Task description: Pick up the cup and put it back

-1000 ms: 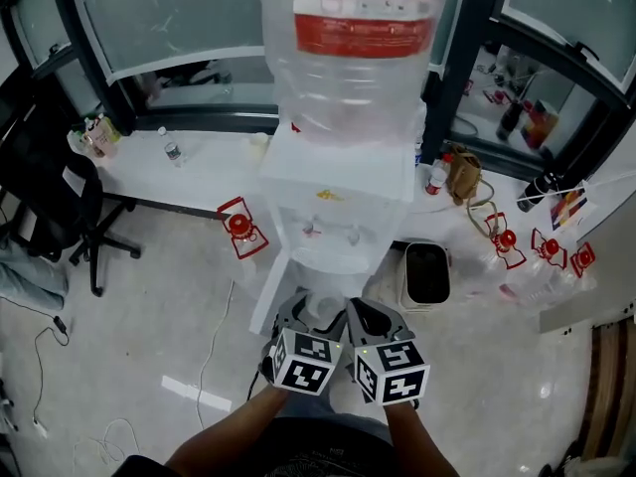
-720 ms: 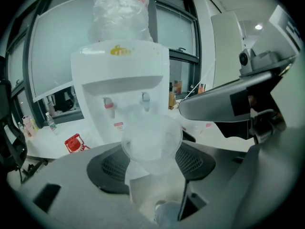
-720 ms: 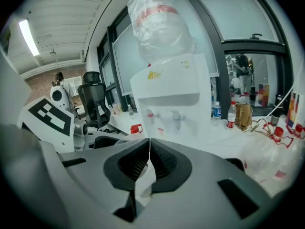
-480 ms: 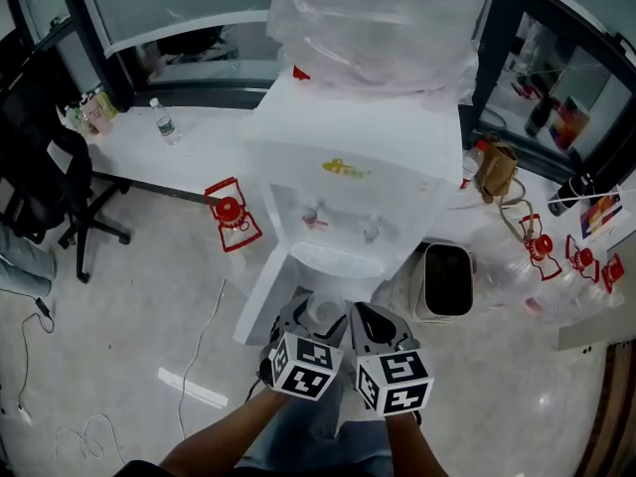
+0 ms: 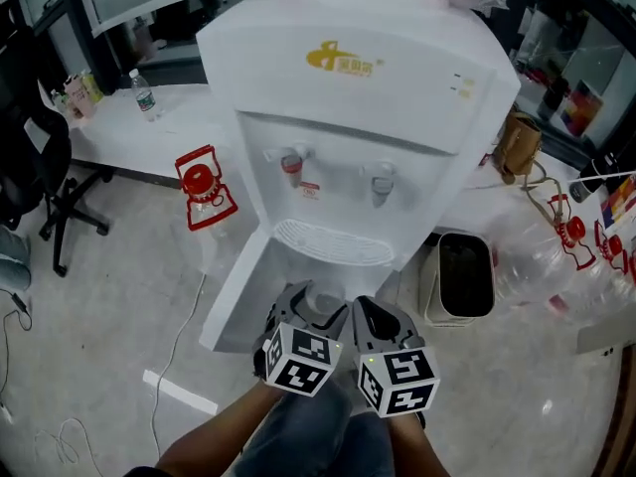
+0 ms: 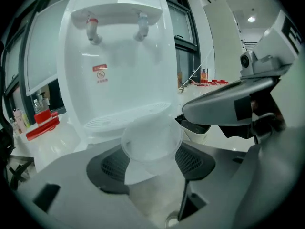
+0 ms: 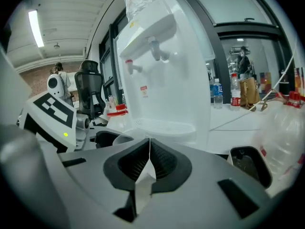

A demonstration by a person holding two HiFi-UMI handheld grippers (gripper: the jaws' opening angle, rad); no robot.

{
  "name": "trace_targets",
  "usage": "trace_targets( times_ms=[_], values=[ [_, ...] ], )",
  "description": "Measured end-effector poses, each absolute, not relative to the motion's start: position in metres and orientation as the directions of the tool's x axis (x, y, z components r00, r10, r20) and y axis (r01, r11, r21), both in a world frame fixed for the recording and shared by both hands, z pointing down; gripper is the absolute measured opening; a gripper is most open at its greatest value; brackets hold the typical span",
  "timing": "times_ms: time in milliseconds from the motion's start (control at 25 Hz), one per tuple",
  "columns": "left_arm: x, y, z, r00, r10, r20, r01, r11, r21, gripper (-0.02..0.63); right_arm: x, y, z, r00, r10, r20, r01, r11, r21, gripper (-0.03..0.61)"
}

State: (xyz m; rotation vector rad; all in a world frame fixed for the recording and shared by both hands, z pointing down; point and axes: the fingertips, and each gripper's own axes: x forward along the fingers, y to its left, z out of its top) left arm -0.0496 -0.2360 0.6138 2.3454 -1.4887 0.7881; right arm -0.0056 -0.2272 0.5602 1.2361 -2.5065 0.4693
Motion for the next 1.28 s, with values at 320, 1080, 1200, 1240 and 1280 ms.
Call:
trace_targets(
  times_ms=[320,1080,1200,1240,1280],
  values=[
    [-0.046,-0.263,0.689,0.372,-0.753,0.542,-0.863,-0.496,-0.097,0.299,-0.005,-0.251,0.636,-0.581,-0.729,0.363,-0.807,0.574,-0.138,0.021],
    [-0.037,-0.317,0.826,0.385,-0.734,0.559,-0.839,-0.531,-0.12,0.3,0.011,-0.301,0.734,-0.514,-0.793,0.329,-0.858,0.486,-0.168,0.021],
    [-0.043,-0.331,0.841,0.367,-0.744,0.559,-0.849,-0.513,-0.126,0.301,0.009,-0.306,0.745,-0.513,-0.791,0.333,-0.858,0.485,-0.169,0.021],
    [-0.045,-0.336,0.845,0.362,-0.747,0.558,-0.852,-0.508,-0.127,0.301,0.009,-0.308,0.749,-0.514,-0.789,0.337,-0.858,0.486,-0.168,0.021],
    [-0.045,-0.341,0.849,0.358,-0.749,0.558,-0.854,-0.504,-0.129,0.301,0.009,-0.309,0.753,-0.513,-0.787,0.342,-0.858,0.487,-0.166,0.021]
  ],
)
